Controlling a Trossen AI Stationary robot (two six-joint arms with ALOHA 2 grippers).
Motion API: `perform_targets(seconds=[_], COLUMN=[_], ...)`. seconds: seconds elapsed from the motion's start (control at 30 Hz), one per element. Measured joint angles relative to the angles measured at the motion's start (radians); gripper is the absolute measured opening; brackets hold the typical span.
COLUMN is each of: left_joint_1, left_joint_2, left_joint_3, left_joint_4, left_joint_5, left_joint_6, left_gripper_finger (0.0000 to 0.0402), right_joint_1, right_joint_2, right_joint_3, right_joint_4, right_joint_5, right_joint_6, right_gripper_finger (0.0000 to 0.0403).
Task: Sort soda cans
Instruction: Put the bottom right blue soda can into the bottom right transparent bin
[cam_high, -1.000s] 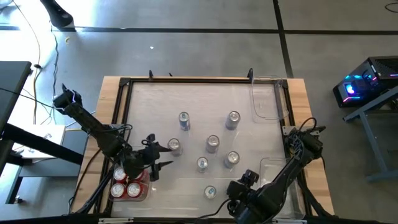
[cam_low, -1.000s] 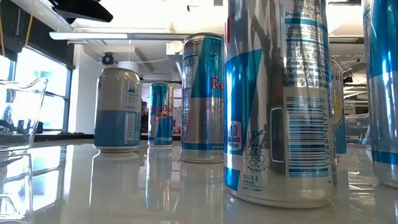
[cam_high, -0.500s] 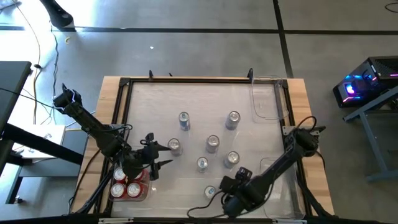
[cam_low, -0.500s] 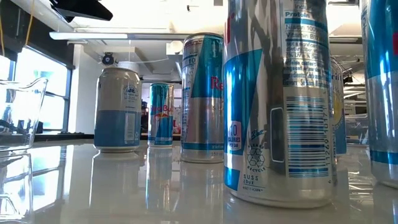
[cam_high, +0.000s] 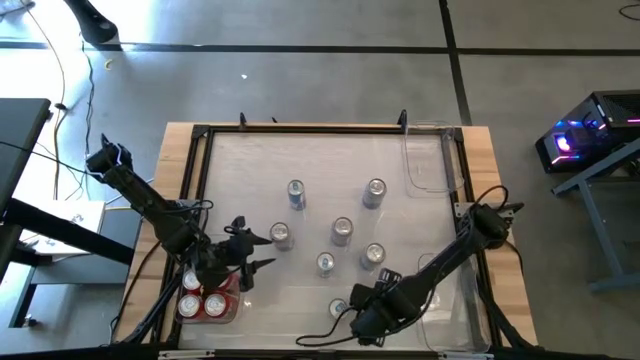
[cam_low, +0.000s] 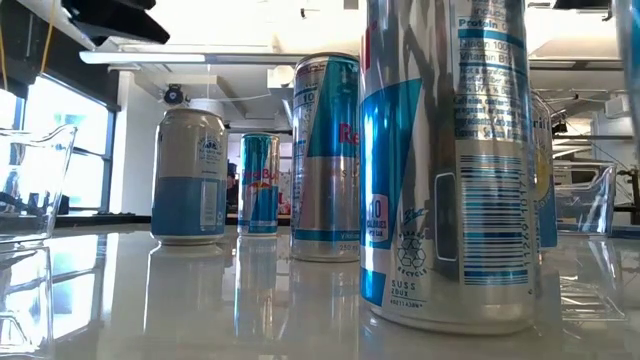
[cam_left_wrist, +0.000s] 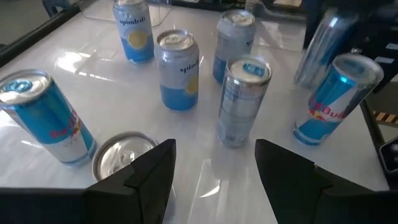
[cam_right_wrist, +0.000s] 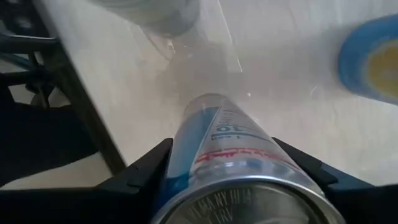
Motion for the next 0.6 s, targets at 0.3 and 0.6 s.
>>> perform_targets(seconds=[0.3, 0.6], left_joint_1=[-0.028, -0.053], left_joint_2=[0.000, 0.000], left_joint_3=[-0.018, -0.018], left_joint_4=[0.016, 0.014], left_joint_5=[-0.036, -0.105], left_joint_6=[-0.032, -0.025], left_gripper_finger=[0.0213, 0.0213], right_joint_1=[0.112, 0.312], right_joint_2=[-0.009, -0.143], right_joint_3=[0.320, 0.134], right_joint_4=[-0.392, -0.372], right_joint_5=[-0.008, -0.048], right_joint_6=[0.239, 0.668], right_gripper_finger=[0.0209, 0.0209])
